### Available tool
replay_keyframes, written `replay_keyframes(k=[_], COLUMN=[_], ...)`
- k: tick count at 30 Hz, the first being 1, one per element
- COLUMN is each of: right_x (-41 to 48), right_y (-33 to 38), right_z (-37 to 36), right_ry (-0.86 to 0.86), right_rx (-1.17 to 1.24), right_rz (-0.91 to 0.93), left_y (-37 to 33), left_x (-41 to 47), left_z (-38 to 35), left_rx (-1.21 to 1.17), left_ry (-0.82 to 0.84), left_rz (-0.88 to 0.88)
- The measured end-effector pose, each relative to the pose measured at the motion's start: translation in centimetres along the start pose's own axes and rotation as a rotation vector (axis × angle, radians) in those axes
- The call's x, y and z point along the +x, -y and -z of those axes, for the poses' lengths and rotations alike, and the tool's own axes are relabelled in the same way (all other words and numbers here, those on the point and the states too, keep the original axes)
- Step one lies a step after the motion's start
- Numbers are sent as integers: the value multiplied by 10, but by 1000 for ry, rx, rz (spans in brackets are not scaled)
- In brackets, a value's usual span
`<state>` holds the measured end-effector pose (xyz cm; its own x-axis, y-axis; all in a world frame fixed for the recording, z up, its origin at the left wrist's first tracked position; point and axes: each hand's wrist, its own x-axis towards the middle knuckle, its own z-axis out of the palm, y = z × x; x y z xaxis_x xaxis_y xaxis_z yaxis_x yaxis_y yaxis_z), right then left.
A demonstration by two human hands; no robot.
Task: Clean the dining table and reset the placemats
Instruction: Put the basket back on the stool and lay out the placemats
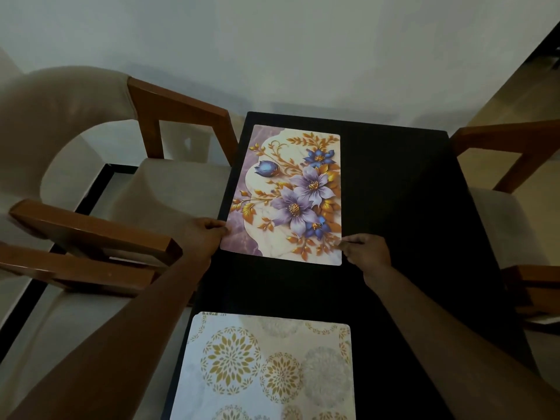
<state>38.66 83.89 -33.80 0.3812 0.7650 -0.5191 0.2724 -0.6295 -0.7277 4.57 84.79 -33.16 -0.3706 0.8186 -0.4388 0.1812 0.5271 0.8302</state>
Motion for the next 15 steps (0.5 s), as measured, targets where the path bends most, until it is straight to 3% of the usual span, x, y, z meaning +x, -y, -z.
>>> replay_keyframes(k=[15], right_x=[1], right_y=[5], right_z=[-6], right_ry=[-68], right_rx=[-20], right_rz=[-72], left_y=[5], left_x=[11], left_z=[7], left_rx=[136], left_ry=[31], left_rz=[29])
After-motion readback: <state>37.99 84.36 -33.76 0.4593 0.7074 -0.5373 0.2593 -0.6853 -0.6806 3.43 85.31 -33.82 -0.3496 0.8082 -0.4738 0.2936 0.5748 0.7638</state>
